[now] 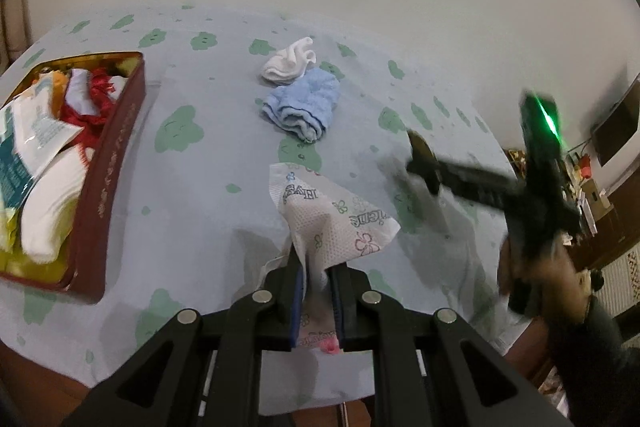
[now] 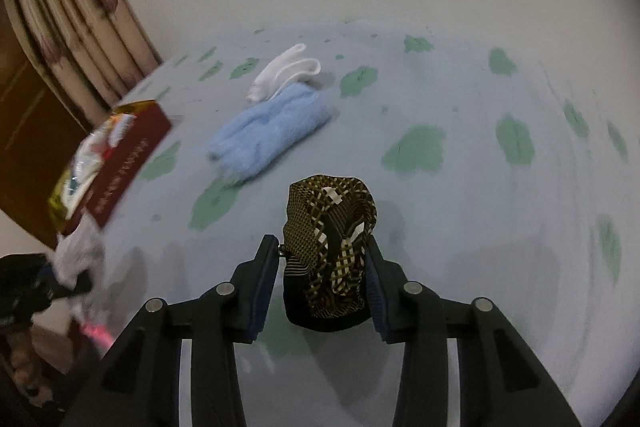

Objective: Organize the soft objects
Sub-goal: 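Carry the wipe into the tin and release it with the left gripper while the right gripper lifts the pouch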

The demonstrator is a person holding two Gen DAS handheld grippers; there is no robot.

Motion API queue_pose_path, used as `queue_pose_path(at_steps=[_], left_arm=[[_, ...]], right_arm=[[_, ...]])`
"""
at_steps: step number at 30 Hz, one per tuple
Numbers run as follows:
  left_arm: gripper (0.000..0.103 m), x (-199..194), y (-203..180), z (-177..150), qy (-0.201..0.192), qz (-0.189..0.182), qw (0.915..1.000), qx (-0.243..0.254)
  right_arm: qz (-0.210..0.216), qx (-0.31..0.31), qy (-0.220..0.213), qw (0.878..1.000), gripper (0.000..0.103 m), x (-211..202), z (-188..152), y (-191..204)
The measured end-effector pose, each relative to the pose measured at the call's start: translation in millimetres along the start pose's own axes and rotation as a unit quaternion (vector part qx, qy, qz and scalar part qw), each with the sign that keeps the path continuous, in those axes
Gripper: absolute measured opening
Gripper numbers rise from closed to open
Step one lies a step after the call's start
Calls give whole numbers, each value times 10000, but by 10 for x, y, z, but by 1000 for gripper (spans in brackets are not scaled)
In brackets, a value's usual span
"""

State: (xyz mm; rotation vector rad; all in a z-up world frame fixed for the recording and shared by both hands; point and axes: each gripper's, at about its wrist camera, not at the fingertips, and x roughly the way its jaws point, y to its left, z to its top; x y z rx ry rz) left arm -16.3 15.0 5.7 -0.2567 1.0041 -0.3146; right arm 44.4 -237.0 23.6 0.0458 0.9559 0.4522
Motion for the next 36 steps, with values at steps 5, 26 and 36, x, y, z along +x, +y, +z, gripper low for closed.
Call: queue_pose_path(at_steps=[5, 26, 36], left_arm=[[12, -230, 101, -74, -129, 5, 9996, -234], [12, -956, 1620, 274, -775, 1458, 9814, -975], [25, -713, 1759, 321, -830, 1769, 9774, -810]], right_arm=[[93, 356, -49, 9993, 38, -107, -386, 96], [354, 492, -181, 9980, 38, -210, -474, 440], [373, 449, -138, 9982, 38, -197, -384, 527]])
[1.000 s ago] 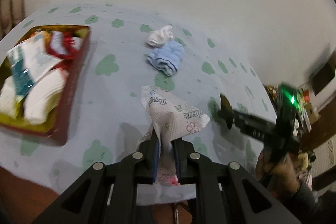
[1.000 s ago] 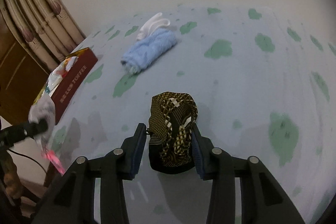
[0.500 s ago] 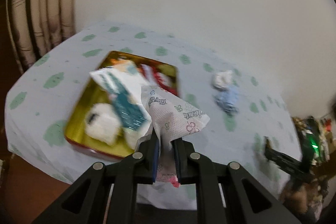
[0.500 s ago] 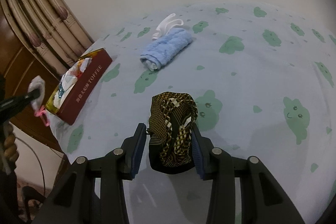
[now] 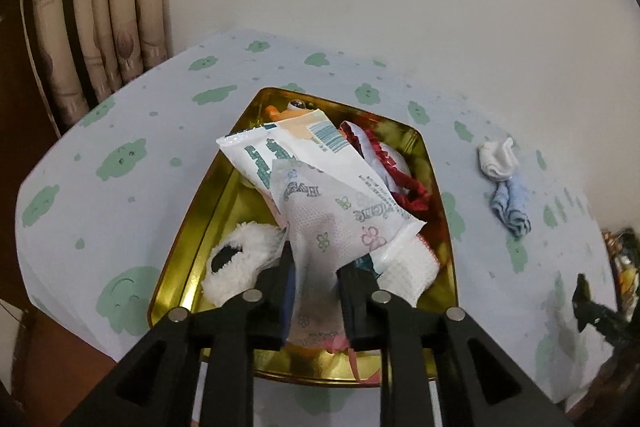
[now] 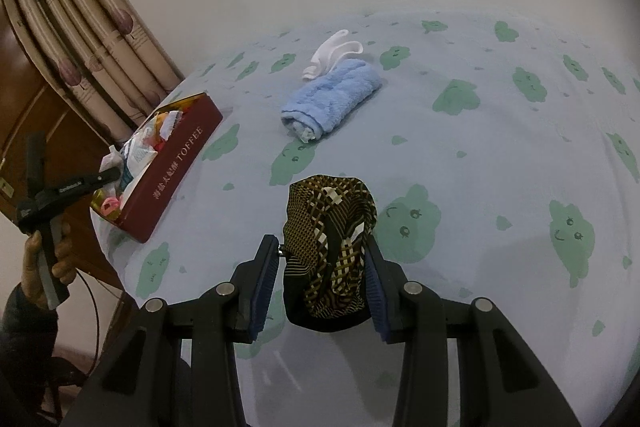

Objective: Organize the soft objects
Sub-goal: 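Carry the wipe into the tin and release it with the left gripper while the right gripper lifts the pouch, then carry the brown pouch over the tin and release it with the right gripper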

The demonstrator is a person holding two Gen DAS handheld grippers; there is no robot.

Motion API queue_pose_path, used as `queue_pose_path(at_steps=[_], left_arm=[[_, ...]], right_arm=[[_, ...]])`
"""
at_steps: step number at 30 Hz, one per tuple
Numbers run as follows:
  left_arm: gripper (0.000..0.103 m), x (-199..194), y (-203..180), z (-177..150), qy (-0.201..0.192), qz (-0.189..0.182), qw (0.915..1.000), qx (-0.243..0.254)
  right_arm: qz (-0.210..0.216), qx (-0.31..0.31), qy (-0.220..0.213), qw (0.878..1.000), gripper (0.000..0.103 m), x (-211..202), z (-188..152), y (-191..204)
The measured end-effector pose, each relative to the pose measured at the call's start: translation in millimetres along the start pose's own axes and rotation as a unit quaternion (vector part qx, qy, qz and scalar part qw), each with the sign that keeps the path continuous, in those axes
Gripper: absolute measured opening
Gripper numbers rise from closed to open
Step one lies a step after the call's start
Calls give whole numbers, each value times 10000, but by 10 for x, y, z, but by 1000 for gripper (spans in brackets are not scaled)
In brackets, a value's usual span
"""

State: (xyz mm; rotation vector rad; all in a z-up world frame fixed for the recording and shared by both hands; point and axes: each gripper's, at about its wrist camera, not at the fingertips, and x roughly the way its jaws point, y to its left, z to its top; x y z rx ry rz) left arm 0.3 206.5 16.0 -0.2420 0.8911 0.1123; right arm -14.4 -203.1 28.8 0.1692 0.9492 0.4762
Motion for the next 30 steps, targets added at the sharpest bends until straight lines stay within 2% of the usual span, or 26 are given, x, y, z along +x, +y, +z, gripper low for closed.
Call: queue_pose_path(at_steps=[2, 4, 6, 7, 10, 13, 18, 22, 24, 27, 30], left_arm=[[59, -41, -36, -1, -114, 150, 9997, 120], [65, -134, -71, -11, -382, 531, 9977, 178], [69, -202, -104, -10, -541, 653, 9960, 289], [75, -215, -123, -3, -545, 748, 9951, 346], [75, -285, -137, 9, -623, 755, 9945, 376], [75, -378, -109, -18, -608, 621, 9961, 136], [75, -544, -115, -178, -475, 645, 9967, -158], [75, -691, -137, -334, -544, 839, 9948, -179], [75, -790, -155, -430, -731, 1127, 9908, -167], [76, -868, -160, -536, -1016, 1286, 9865, -66], [76, -848, -204, -568, -1078, 1505, 9826, 166]], right_arm=[[17, -14, -16, 10000, 38, -1, 17, 35], [58, -34, -26, 10000, 38, -3, 38, 66], [85, -120, -46, 9999, 38, -4, 77, 135], [107, -167, -53, 9998, 38, -2, 99, 175], [225, -300, -98, 9992, 38, -8, 184, 317], [408, -446, -139, 9981, 38, -4, 301, 510], [807, -772, -182, 9936, 38, 111, 560, 972], [1164, -961, -109, 9885, 38, 326, 776, 1372], [1349, -1050, -44, 9853, 38, 491, 915, 1612], [1560, -1085, 100, 9817, 38, 745, 1084, 1870], [1573, -1120, 298, 9807, 38, 1105, 1246, 2119]])
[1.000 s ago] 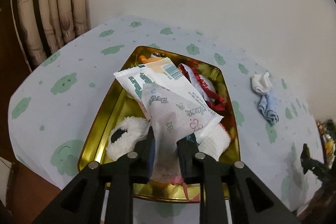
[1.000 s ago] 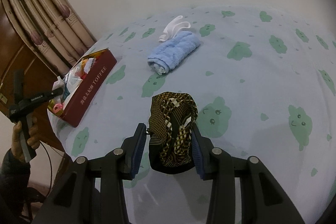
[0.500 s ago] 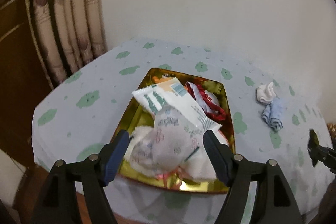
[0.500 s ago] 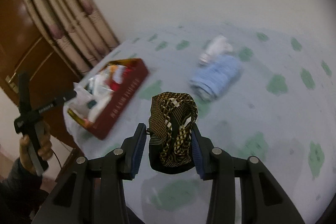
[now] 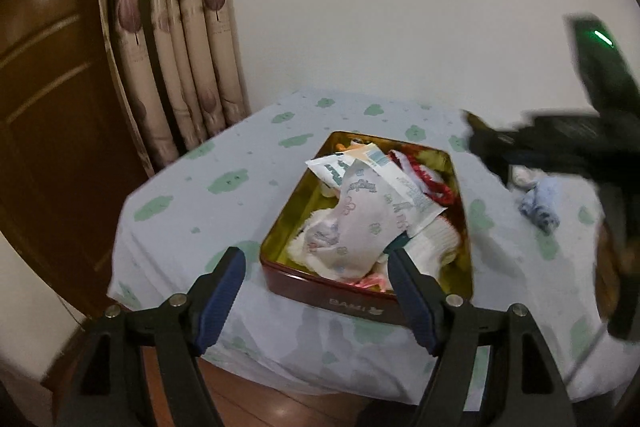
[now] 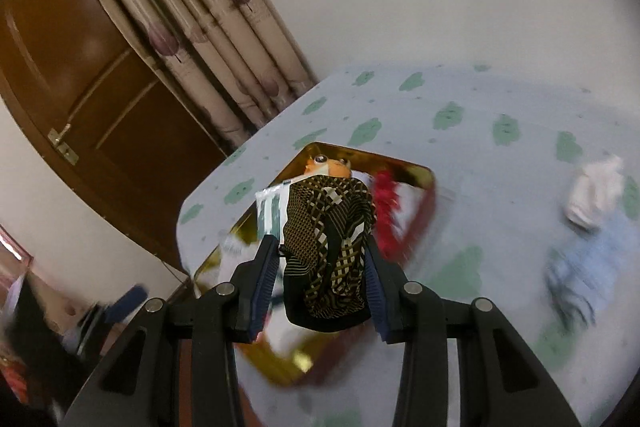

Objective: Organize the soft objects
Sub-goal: 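Carry the brown pouch over the tin and release it with the right gripper, then move the left gripper to the white sock while the right gripper approaches the blue towel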

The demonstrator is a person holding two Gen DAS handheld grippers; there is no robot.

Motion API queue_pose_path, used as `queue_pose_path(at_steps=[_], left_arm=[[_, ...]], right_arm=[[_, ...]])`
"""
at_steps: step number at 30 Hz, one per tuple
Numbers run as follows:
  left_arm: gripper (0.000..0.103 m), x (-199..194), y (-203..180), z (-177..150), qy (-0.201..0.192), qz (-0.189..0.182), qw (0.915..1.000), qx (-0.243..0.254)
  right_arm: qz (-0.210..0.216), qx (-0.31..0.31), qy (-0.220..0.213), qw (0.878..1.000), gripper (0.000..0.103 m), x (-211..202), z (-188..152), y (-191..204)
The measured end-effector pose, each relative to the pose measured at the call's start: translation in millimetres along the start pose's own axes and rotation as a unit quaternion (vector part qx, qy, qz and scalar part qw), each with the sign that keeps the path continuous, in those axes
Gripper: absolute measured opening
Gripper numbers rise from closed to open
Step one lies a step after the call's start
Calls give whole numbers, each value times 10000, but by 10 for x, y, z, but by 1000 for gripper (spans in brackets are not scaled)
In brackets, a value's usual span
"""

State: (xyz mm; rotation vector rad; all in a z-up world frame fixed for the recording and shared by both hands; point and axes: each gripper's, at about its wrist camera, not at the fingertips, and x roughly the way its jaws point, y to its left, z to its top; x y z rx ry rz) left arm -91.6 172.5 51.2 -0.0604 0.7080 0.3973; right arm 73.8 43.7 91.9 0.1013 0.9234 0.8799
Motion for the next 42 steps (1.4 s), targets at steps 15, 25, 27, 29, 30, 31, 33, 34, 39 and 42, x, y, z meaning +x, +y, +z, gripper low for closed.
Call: queue_pose_path(at_steps=[15, 25, 27, 29, 30, 31, 33, 34, 39, 42], left_arm=[[76, 149, 39, -6, 258, -230, 9994, 44], [76, 206, 86, -14, 380, -170, 9991, -66], [76, 198, 80, -17, 359, -185, 9992, -42], [76, 163, 58, -23, 295, -220, 9993, 7], [76, 144, 44, -25, 263, -281, 9993, 40], [76, 125, 24, -29, 231, -320, 9992, 82], [76, 90, -39, -44, 175, -353, 9990, 220], [76, 73, -81, -56, 158, -411, 9986, 309], [76, -13, -310, -117, 91, -741, 9947, 701], [76, -47, -442, -155, 102, -1038, 9907, 876]], right_arm=[[-555, -112, 448, 9974, 44, 925, 222, -90], [-650, 132, -300, 9973, 83, 599, 247, -124], [-511, 262, -596, 9966, 83, 391, 212, -160], [-672, 342, -902, 9931, 84, 103, 85, -232], [-868, 347, -1005, 9905, 84, -23, 3, -275], [-1040, 350, -1073, 9882, 85, -127, -82, -336], [-1500, 385, -1111, 9817, 94, -379, -340, -542], [-1724, 418, -1080, 9782, 95, -490, -478, -674], [-3033, 706, -644, 9481, 95, -1033, -1155, -1444], [-3689, 851, -444, 9245, 95, -1331, -1407, -1858]])
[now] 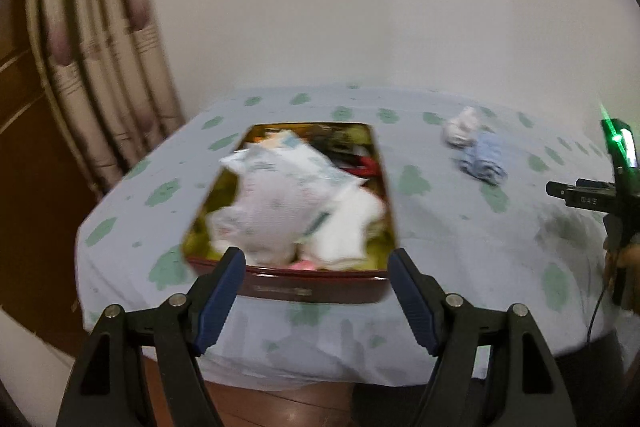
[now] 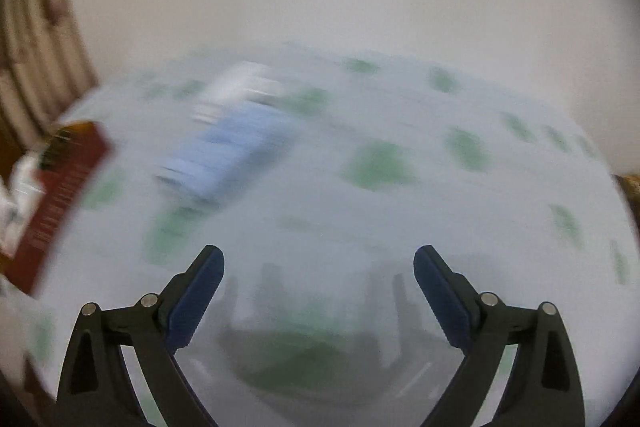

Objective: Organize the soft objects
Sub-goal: 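Move the left gripper to the white sock while the right gripper approaches the blue towel, then grasp and lift the white sock with the left gripper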

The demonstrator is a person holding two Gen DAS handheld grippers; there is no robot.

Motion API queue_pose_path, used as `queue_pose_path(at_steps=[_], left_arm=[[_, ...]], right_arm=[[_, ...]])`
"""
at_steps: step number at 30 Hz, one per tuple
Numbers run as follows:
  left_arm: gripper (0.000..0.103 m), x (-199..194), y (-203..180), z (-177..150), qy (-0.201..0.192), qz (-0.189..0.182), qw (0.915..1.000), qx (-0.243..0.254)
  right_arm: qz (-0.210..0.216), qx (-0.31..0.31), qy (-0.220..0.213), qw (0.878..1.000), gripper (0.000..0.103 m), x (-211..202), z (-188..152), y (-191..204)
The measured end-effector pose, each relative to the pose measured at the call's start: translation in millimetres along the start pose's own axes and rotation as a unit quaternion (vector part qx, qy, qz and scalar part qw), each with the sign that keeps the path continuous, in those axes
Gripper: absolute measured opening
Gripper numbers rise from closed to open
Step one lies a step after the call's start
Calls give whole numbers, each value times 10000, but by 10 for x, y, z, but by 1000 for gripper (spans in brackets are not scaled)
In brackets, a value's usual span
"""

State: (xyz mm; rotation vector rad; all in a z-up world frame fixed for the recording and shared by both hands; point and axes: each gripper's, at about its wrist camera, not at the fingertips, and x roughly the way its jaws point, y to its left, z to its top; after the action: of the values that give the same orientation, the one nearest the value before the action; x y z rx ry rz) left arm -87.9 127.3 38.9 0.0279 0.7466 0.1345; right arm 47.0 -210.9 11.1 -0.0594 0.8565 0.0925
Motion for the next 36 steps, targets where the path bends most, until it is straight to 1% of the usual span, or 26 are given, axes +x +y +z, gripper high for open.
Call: queue_pose_path(at_steps=[1, 3, 5, 6, 8, 9, 10, 13, 16, 18, 19, 22, 25, 28, 31, 32, 35, 36], left_arm=[[76, 10, -45, -7, 56, -125, 9999, 22], [76, 24, -167, -19, 151, -347, 9992, 139], [76, 58, -309, 4, 262, -412, 9983, 307], [76, 73, -382, 32, 317, -476, 9977, 364], [76, 120, -504, 151, 389, -723, 9960, 366], [76, 166, -579, 254, 431, -815, 9951, 368], [76, 216, -661, 363, 467, -892, 9941, 405], [76, 345, -912, 702, 403, -1049, 9920, 569], [76, 576, -1245, 1122, 411, -1219, 9882, 836], [76, 788, -1511, 1401, 385, -1330, 9843, 1096], [76, 901, -1601, 1498, 426, -1348, 9833, 1146], [76, 1384, -1877, 1799, 783, -1593, 9765, 1224], [76, 1885, -2102, 2003, 1184, -1636, 9703, 1334], [76, 2176, -2226, 2084, 1389, -1591, 9665, 1457], [76, 2433, -2298, 2110, 1447, -1292, 9675, 1620], [76, 2514, -2304, 2118, 1479, -1246, 9676, 1625], [76, 2717, -2305, 2115, 1696, -1295, 9640, 1587], [76, 2772, -2317, 2102, 1729, -1228, 9638, 1616]], right_arm=[[-297, 63, 26, 9995, 95, 12, -40, -195], [-456, 254, 57, 9986, 95, 22, -96, -484], [-612, 464, 29, 9970, 95, 19, -150, -708], [-594, 592, 11, 9965, 95, 18, -174, -795], [-342, 959, 21, 9948, 95, 35, -203, -947], [-321, 1015, -15, 9943, 95, 12, -217, -972], [-292, 1039, -42, 9942, 96, 11, -210, -980], [-163, 880, -16, 9960, 96, 24, -219, -937], [-35, 861, -177, 9961, 99, -16, -230, -928], [101, 959, -215, 9951, 99, -25, -241, -969], [189, 1031, -231, 9942, 99, -27, -244, -1002], [402, 1138, -216, 9924, 99, -1, -242, -1047], [534, 1143, -297, 9916, 99, -22, -248, -1049], [621, 1129, -360, 9910, 99, -41, -251, -1045], [704, 1150, -369, 9902, 99, -38, -249, -1051], [735, 1155, -371, 9899, 99, -36, -250, -1053], [786, 1168, -389, 9893, 99, -40, -253, -1058], [795, 1171, -395, 9891, 99, -43, -254, -1059]])
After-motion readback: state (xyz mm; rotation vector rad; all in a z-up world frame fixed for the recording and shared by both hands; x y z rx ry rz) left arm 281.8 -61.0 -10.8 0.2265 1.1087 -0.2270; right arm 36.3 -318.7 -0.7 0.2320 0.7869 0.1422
